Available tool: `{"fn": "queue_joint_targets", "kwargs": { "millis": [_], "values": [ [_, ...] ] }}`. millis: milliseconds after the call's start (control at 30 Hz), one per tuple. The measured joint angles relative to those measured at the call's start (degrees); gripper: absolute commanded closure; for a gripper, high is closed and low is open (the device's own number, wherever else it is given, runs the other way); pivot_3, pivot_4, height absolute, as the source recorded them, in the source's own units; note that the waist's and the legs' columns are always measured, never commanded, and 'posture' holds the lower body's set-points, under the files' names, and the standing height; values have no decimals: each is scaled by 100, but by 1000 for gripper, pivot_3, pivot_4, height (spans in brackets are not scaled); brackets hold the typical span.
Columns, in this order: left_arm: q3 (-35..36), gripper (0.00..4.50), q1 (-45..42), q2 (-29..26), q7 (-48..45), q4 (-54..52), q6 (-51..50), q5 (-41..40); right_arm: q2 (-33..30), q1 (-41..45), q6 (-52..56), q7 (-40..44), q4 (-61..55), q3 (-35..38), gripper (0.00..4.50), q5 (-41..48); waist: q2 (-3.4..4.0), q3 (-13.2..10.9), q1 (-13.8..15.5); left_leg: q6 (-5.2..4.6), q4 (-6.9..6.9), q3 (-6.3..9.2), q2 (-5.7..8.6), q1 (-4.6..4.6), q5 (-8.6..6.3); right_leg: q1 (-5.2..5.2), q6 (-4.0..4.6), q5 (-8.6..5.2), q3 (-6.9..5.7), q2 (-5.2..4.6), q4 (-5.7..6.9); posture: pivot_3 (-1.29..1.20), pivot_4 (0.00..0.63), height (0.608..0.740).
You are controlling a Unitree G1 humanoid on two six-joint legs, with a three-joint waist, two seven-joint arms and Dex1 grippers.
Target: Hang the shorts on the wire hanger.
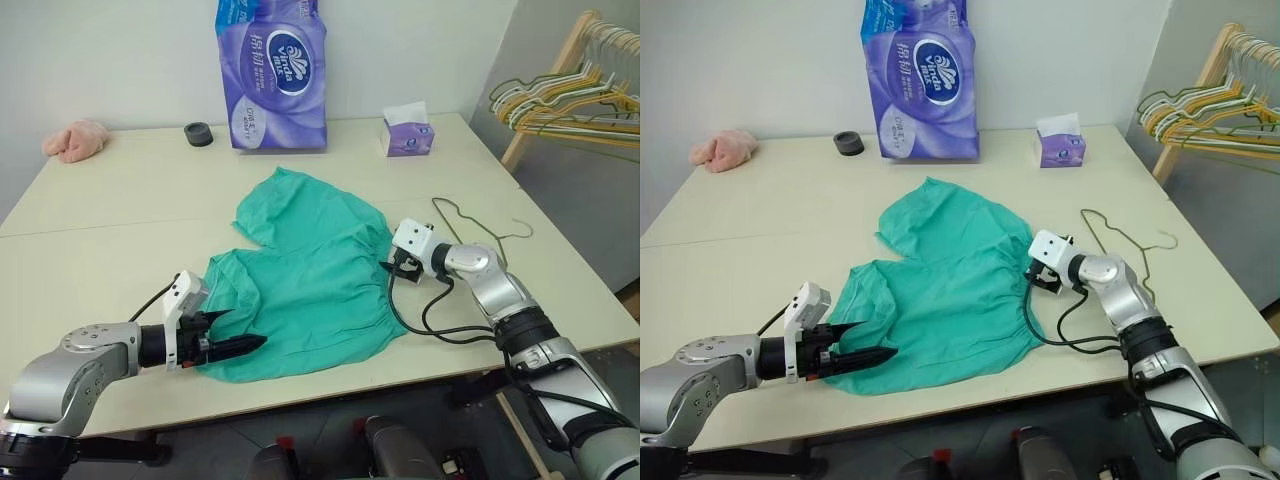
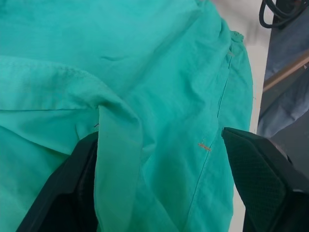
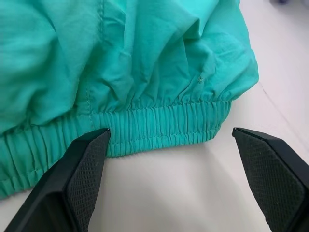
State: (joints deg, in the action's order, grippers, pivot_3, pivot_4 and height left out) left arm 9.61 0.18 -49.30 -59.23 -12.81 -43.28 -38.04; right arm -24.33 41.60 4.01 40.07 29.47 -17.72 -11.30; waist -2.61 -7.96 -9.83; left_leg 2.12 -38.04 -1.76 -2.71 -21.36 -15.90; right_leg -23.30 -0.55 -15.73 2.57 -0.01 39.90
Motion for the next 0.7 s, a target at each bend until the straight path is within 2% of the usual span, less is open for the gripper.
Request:
{"fn": "queue_joint_targets", "kwargs": {
  "millis": [67, 200, 400, 567, 700],
  "values": [
    [83, 723, -50, 74, 71, -5, -27, -52, -108, 27, -118, 166, -41, -50, 166, -53, 0, 0, 13, 0, -1, 6, 0, -11, 0, -6, 0, 0, -6, -4, -3, -129, 90, 740],
    [277, 723, -71, 139, 231, -19, -123, -151, -741, -48, -226, 692, -674, -43, 166, -85, 9, -6, 68, -2, -4, 12, 5, -37, -1, -23, -5, -2, -13, -18, -6, -129, 92, 740],
    [265, 723, -46, 357, 374, -137, -225, -234, -1337, -432, 218, 1228, -1914, 445, 166, 375, 9, -5, 117, -2, -4, 14, 2, -35, -1, -22, -5, -2, -16, -15, -4, -145, 93, 740],
    [191, 723, -32, 472, 377, -209, -283, -256, -1184, -899, 1323, 1340, -2753, 1100, 166, 1311, 8, -5, 116, -1, -6, 13, 2, -32, -1, -20, -6, -2, -17, -9, 0, -161, 95, 740],
    [297, 723, -152, 580, 449, -218, -395, -492, -921, -1631, 2106, 1355, -3889, 1094, 166, 1870, 9, -4, 130, -1, -5, 18, 1, -33, 0, -20, -11, -6, -21, -6, -1, -167, 97, 740]
  ]
}}
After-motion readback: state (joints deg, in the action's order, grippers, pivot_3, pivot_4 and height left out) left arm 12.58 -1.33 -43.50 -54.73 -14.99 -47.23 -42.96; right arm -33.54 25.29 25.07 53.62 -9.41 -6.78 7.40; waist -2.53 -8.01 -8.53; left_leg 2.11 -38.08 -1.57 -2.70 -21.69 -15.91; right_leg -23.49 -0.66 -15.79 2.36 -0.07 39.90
